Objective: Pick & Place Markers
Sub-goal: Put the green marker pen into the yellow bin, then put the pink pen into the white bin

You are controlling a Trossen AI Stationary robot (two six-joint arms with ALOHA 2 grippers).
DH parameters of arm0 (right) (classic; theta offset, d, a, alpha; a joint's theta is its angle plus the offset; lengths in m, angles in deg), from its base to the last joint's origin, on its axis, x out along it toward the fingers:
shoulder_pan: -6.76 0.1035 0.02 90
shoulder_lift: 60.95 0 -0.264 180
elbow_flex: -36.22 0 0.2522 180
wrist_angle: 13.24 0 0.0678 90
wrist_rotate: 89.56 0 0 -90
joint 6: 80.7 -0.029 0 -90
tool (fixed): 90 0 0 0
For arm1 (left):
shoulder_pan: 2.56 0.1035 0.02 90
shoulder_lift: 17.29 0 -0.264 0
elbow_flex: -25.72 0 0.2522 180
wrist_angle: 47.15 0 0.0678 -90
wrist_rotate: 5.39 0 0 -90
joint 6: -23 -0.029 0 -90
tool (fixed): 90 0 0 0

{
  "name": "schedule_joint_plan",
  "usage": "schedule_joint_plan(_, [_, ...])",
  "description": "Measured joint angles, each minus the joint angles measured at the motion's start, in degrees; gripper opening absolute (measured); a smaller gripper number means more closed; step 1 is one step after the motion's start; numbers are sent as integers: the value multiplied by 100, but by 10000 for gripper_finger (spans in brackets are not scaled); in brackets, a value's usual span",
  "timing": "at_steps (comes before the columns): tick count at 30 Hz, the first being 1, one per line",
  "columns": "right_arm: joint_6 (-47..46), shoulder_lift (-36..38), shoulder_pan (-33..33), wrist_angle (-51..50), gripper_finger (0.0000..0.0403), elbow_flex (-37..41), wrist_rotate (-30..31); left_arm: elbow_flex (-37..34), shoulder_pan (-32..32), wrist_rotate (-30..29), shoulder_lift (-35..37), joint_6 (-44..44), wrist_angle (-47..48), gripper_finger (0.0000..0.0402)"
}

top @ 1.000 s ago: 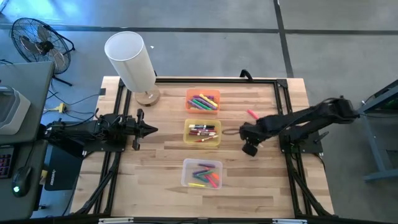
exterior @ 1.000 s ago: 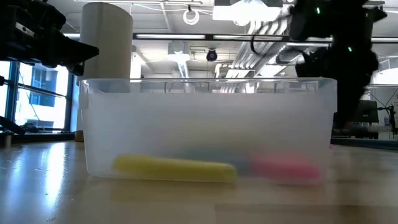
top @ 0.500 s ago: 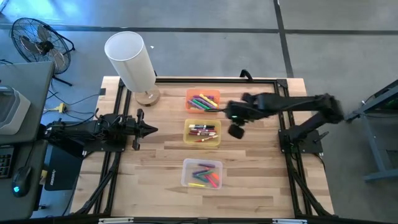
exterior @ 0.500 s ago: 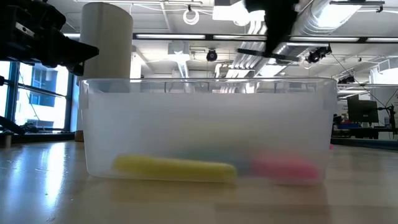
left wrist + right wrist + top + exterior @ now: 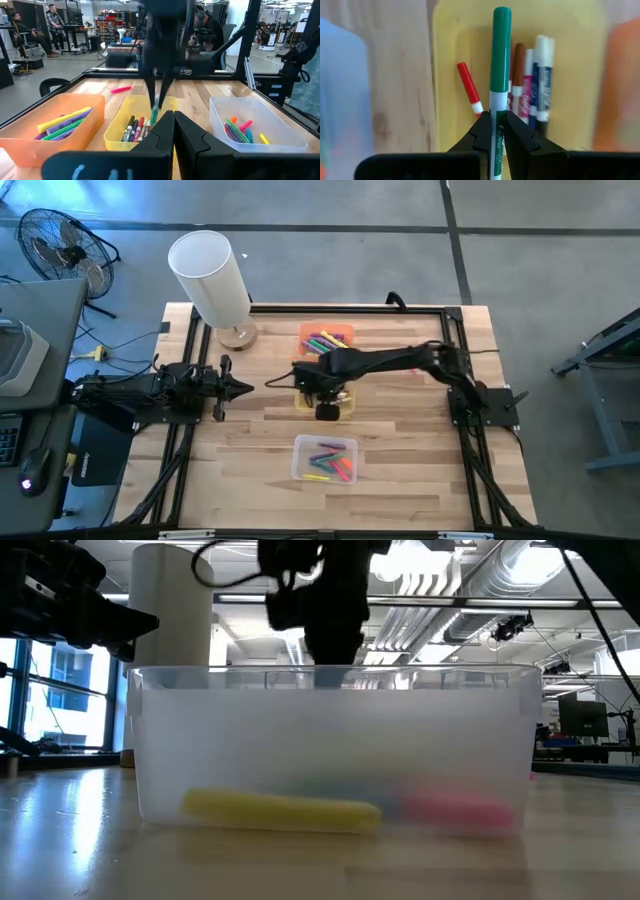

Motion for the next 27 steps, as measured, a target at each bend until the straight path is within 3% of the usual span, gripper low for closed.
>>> schedule_joint_plan(5, [37, -499, -105, 12, 21, 0, -134, 0, 0, -1, 0, 0, 1, 1])
schedule_joint_plan(16, [-346, -519, -252, 282, 76, 199, -357, 0, 0, -3, 0, 0, 2, 1])
schedule_joint_plan(22, [-460, -179, -280, 276, 53, 212, -313, 0, 0, -3, 0, 0, 2, 1])
schedule_joint_plan(27, [-530, 808, -490, 550, 14, 550, -193, 0, 0, -3, 0, 0, 1, 1])
